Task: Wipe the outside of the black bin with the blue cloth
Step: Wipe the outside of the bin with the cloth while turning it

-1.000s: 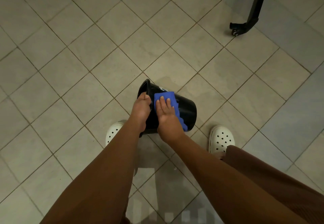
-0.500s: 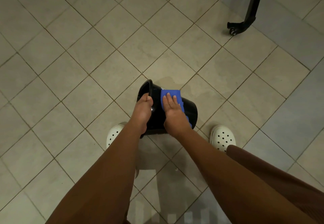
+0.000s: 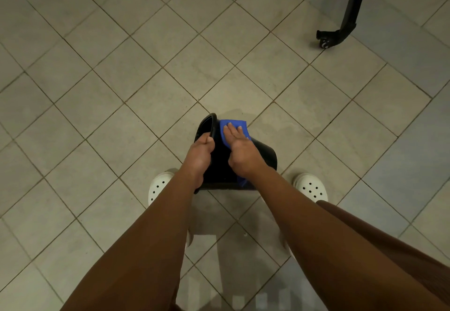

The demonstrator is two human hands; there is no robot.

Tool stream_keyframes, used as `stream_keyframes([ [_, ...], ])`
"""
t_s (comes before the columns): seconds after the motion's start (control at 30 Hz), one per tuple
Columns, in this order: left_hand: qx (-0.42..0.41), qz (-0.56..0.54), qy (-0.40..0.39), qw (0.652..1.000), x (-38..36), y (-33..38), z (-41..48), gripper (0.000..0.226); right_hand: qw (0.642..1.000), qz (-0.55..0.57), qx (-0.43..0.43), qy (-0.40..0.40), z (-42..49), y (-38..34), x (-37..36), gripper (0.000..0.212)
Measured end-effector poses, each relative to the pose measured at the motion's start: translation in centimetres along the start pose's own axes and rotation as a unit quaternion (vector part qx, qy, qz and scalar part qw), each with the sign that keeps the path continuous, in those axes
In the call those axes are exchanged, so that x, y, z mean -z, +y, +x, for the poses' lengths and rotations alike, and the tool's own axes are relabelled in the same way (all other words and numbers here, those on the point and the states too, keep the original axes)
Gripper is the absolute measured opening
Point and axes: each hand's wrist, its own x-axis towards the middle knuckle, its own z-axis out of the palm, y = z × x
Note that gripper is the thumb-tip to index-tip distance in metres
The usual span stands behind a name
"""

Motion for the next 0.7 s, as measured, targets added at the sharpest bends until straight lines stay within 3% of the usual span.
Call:
stream_keyframes([
  [0.17, 0.014, 0.005, -0.003, 1.0, 0.1, 0.0, 0.0, 0.035, 0.999, -0.033, -0.024, 0.028, -1.3, -0.1, -1.5, 0.074],
  [0.37, 0.005, -0.001, -0.004, 1.0, 0.3, 0.4, 0.0, 0.034, 0.997, -0.031, 0.063, 0.01, -0.6, -0.2, -1.2, 0.079],
  [0.5, 0.007, 0.001, -0.001, 1.0, 0.1, 0.5, -0.1, 0.034, 1.0, -0.006, -0.015, 0.014, -0.8, 0.2, -0.9, 0.078],
  [0.6, 0.011, 0.001, 0.019, 1.0, 0.3, 0.6, -0.1, 0.032, 0.996, -0.066, -0.048, 0.022, -2.0, -0.1, -2.2, 0.082],
  [0.7, 0.012, -0.01, 0.032, 0.999, 0.6, 0.7, 0.3, 0.03, 0.992, -0.121, 0.012, 0.028, -3.6, -0.9, -4.2, 0.082],
])
